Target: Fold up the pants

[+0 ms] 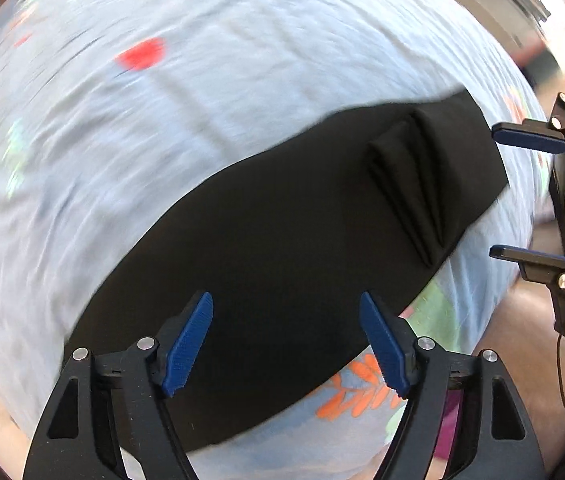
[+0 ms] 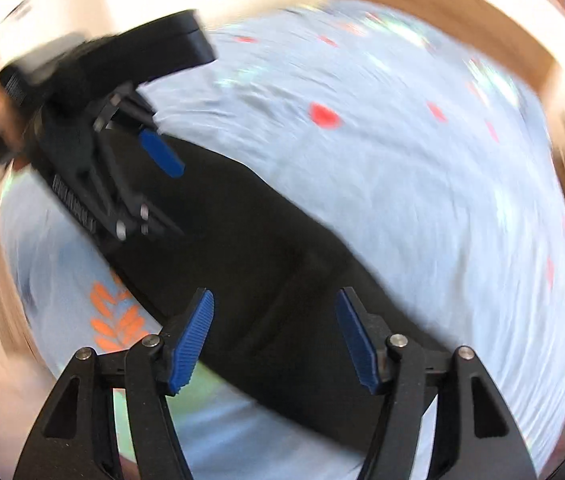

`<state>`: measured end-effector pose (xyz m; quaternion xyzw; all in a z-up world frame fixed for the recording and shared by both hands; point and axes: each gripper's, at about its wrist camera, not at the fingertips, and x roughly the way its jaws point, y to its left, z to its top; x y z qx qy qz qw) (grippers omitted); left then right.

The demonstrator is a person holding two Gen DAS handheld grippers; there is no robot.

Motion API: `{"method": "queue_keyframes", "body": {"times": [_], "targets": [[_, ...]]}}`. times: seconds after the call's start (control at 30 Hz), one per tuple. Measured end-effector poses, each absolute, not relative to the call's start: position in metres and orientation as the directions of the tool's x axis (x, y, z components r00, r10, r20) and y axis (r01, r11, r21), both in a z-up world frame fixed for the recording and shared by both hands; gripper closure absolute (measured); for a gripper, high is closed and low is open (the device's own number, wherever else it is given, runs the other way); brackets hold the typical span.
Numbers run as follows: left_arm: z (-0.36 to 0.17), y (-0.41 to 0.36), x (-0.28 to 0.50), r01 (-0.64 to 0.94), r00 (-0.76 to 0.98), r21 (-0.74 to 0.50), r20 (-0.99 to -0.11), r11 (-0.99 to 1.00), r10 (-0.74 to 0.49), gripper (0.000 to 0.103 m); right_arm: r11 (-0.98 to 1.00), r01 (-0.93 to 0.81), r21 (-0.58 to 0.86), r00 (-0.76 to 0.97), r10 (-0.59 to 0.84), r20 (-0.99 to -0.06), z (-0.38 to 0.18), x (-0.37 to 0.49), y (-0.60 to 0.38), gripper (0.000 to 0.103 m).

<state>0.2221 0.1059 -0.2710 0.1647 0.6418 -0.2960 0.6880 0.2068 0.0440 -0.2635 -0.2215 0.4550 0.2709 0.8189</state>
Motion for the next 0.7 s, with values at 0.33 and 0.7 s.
{"method": "queue_keyframes", "body": {"times": [0.33, 0.7], "targets": [[-0.266, 0.219, 0.189, 0.099, 0.14, -0.147, -0.977, 0.984, -0.16, 0.032, 0.296, -0.935, -0.194, 0.284, 0.296, -0.912, -0.302, 0.221, 0.079, 0.022], [-0.269, 0.298, 0.138, -0.41, 0.18, -0.138, -0.981, 0.902, -0.068, 0.032, 0.177, -0.972, -0.153, 0.204, 0.321, -0.925, -0.324, 0.232, 0.122, 0.0]]}}
